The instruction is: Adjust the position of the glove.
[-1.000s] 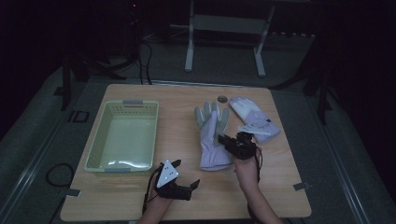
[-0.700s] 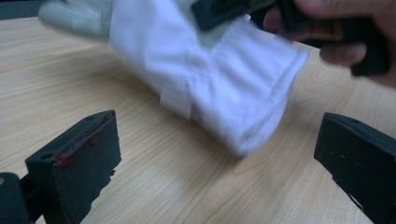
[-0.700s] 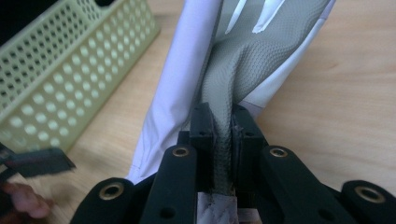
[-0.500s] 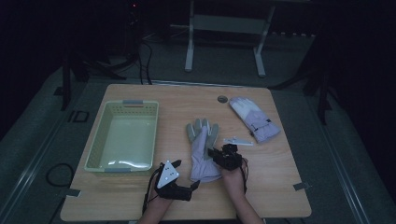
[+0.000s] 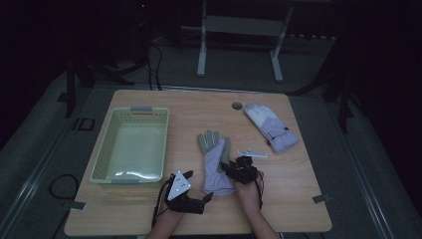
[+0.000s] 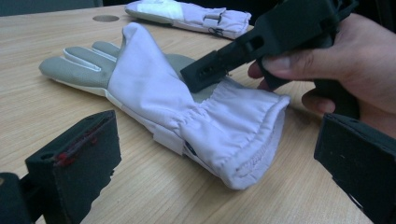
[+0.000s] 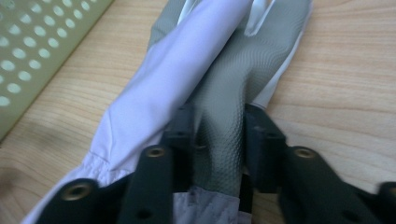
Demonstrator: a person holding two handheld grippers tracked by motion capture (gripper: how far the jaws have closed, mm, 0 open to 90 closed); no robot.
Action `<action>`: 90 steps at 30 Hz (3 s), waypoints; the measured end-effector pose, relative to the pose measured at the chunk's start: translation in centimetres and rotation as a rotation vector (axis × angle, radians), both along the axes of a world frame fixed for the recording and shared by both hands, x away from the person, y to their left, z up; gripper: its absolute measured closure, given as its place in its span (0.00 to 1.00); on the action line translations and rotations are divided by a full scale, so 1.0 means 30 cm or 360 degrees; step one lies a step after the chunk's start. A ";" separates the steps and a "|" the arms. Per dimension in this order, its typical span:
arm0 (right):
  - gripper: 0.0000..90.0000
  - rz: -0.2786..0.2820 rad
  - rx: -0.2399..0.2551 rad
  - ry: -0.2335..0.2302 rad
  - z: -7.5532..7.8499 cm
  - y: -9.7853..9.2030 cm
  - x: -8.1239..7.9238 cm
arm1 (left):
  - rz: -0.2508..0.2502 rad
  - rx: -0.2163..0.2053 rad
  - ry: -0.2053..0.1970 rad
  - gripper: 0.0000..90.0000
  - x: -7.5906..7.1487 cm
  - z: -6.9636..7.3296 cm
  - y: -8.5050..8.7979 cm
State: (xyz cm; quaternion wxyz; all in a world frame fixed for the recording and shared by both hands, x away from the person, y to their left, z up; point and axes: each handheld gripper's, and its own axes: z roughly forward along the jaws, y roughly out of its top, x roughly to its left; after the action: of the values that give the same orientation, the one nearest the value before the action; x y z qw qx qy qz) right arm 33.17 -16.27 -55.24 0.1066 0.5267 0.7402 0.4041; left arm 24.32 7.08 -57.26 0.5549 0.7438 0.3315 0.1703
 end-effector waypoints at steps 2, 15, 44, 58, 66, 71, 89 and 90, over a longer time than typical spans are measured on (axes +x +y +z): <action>0.66 -0.0004 -0.0003 -0.0030 0.023 -0.010 -0.005 | -0.0001 0.0001 0.0000 0.01 0.000 0.000 0.000; 0.57 0.0150 -0.0074 -0.0190 0.165 -0.146 0.028 | 0.0001 -0.0001 0.0001 0.01 0.000 0.000 0.000; 0.52 0.0001 -0.0336 -0.0212 0.237 -0.603 0.198 | 0.0016 -0.0012 0.0015 0.01 0.002 0.000 0.003; 0.58 -0.0007 -0.0417 -0.0210 0.267 -0.618 0.353 | -0.0016 -0.0037 0.0009 0.01 0.000 -0.001 0.007; 0.55 0.0000 -0.0466 -0.0160 0.261 -0.596 0.428 | -0.0016 -0.0019 -0.0007 0.01 -0.005 -0.001 0.002; 0.55 0.0045 -0.0482 -0.0144 0.242 -0.585 0.482 | -0.0002 -0.0007 -0.0025 0.01 -0.009 0.000 -0.001; 0.51 0.0073 -0.0603 -0.0041 0.116 -0.561 0.639 | 0.0048 -0.0027 -0.0032 0.01 -0.012 -0.001 0.002; 0.50 0.0077 -0.0589 -0.0012 0.102 -0.562 0.645 | 0.0048 -0.0026 -0.0032 0.01 -0.012 -0.001 0.002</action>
State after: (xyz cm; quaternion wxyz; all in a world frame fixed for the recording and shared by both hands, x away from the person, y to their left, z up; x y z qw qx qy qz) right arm 52.51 -33.14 -52.18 0.1947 0.4787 0.8139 0.2655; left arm 23.96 7.13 -57.30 0.5617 0.7323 0.3384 0.1835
